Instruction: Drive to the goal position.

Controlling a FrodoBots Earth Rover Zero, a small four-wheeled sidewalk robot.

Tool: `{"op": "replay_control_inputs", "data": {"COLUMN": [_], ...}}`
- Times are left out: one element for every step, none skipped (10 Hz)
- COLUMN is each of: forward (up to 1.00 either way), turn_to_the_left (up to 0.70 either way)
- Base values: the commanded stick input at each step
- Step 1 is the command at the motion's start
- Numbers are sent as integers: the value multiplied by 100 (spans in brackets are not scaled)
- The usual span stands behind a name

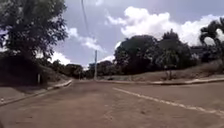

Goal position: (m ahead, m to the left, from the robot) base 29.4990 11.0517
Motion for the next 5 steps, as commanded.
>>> {"op": "replay_control_inputs", "data": {"forward": [70,70,70,70,70], "turn_to_the_left": [0,0,0,0,0]}}
